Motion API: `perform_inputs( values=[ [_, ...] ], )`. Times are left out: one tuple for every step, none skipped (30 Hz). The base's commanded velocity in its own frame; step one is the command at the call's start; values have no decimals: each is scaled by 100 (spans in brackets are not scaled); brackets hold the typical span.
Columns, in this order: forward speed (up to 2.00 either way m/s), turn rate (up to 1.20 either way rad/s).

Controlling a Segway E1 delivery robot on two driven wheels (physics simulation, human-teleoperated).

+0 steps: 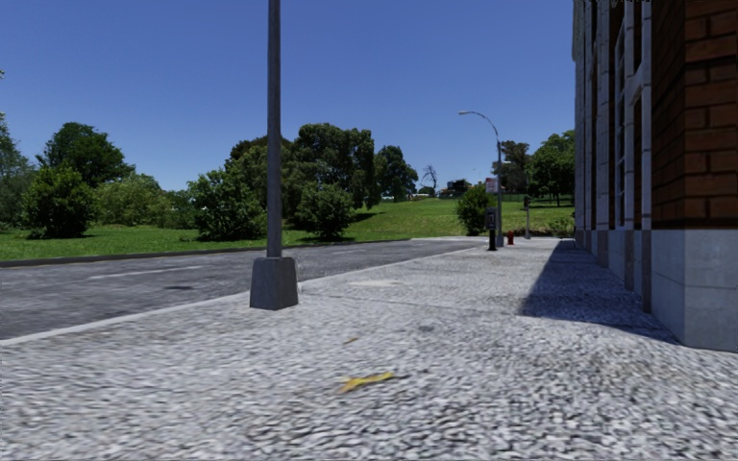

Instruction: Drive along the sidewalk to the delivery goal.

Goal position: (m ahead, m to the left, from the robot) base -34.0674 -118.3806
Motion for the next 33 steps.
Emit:
perform_inputs(
  values=[
    [200, 0],
    [200, 0],
    [200, 0],
    [200, 0],
    [200, -8],
    [200, -14],
    [200, -19],
    [200, -19],
    [200, -21],
    [200, -25],
    [200, -28],
    [200, -29],
    [200, -30],
    [200, -30],
    [200, -30],
    [200, -30],
    [200, -30],
    [200, -30],
    [200, -30],
    [200, -30],
    [200, -30],
    [200, -30],
    [200, -30],
    [200, -30],
    [200, -30],
    [200, -30],
    [200, -30],
    [200, -30],
    [200, -30],
    [200, -30],
    [200, -30],
    [200, -30],
    [200, -30]
  ],
)
